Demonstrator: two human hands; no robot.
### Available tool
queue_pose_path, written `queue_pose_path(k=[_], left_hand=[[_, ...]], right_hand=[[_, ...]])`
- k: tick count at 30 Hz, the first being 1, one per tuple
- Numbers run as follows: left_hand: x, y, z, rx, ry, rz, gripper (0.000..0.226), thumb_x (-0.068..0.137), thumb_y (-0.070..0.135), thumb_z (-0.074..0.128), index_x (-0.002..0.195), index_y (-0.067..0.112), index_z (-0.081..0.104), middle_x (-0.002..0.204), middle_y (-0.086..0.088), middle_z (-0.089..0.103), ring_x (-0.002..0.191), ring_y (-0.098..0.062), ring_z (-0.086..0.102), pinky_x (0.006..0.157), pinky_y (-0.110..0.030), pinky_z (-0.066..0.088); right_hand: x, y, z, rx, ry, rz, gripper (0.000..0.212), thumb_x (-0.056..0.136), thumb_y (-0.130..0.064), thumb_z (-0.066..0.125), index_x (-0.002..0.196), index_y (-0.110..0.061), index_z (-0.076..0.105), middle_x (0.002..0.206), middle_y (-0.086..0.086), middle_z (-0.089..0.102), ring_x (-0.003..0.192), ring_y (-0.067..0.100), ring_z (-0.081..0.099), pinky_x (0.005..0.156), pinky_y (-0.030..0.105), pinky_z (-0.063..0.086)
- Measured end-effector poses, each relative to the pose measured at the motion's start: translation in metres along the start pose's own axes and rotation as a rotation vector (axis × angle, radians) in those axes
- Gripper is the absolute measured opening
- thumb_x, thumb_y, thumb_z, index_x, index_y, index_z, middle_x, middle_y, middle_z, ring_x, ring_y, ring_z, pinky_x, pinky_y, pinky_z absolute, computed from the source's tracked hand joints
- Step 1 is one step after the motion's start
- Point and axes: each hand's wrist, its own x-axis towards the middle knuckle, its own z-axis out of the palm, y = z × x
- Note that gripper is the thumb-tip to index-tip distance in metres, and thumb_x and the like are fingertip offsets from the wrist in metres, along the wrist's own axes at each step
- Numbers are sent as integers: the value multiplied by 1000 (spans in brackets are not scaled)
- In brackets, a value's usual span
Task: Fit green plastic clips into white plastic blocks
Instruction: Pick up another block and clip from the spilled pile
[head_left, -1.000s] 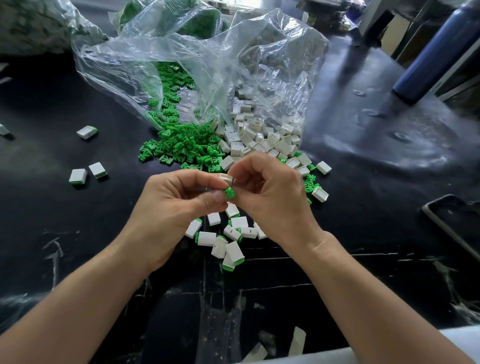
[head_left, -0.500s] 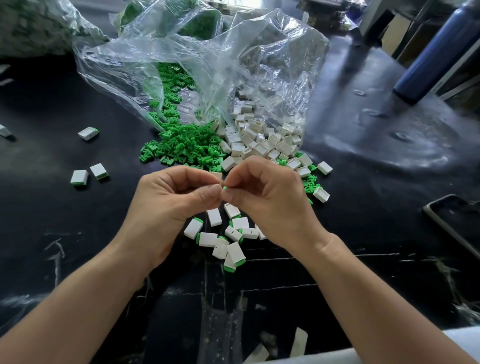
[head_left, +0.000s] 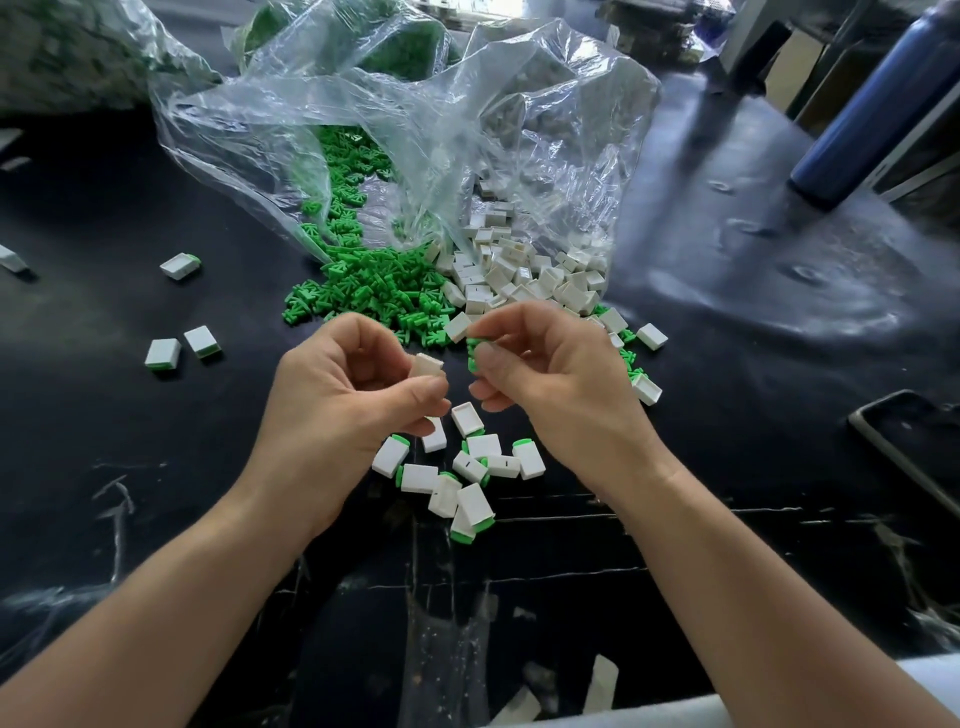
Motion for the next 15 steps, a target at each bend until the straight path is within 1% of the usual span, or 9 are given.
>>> queue_pose_path(k=[2, 5, 8, 10, 12, 15], left_hand=[[-1, 0, 1, 1, -25, 5, 31, 53, 10, 73, 79, 13, 58, 66, -3, 70, 57, -14, 66, 52, -22, 53], [-2, 1, 3, -9, -76, 5, 24, 55, 10, 73, 79, 10, 69, 70, -7, 72, 61, -15, 66, 56, -20, 53], [-3, 1, 5, -48, -79, -22, 21, 57, 13, 71, 77, 10, 71, 74, -11, 72, 67, -18, 68, 61, -21, 55], [-3, 1, 5, -38, -74, -29, 20, 57, 12, 71, 77, 10, 71, 75, -11, 72, 70, -21, 69, 64, -22, 56], [-2, 2, 4, -23, -70, -33, 21, 58, 12, 71, 78, 9, 71, 75, -11, 72, 71, -22, 70, 64, -22, 56], [-3, 2, 4, -24, -74, -35, 19, 57, 12, 71, 76, 10, 70, 71, -10, 72, 66, -18, 69, 60, -19, 54]], right_hand=[[0, -1, 0, 143, 2, 65, 17, 86, -1, 59, 81, -17, 57, 68, 1, 63, 58, 10, 65, 54, 21, 53], [0, -2, -2, 288, -5, 98, 15, 87, 1, 56, 85, -14, 58, 65, 0, 66, 57, 11, 66, 53, 19, 52], [0, -2, -1, 215, -5, 46, 16, 85, 0, 59, 87, -15, 63, 70, 0, 68, 62, 8, 66, 57, 19, 53], [1, -2, 0, 135, 7, 0, 18, 83, -1, 62, 83, -19, 65, 74, -2, 67, 67, 9, 66, 63, 22, 54], [1, -2, 0, 81, 22, -36, 21, 81, -2, 65, 80, -24, 67, 75, -7, 67, 71, 12, 65, 69, 27, 55], [1, -2, -1, 94, 14, -60, 24, 79, -1, 67, 79, -26, 68, 70, -10, 68, 67, 9, 65, 63, 20, 53]])
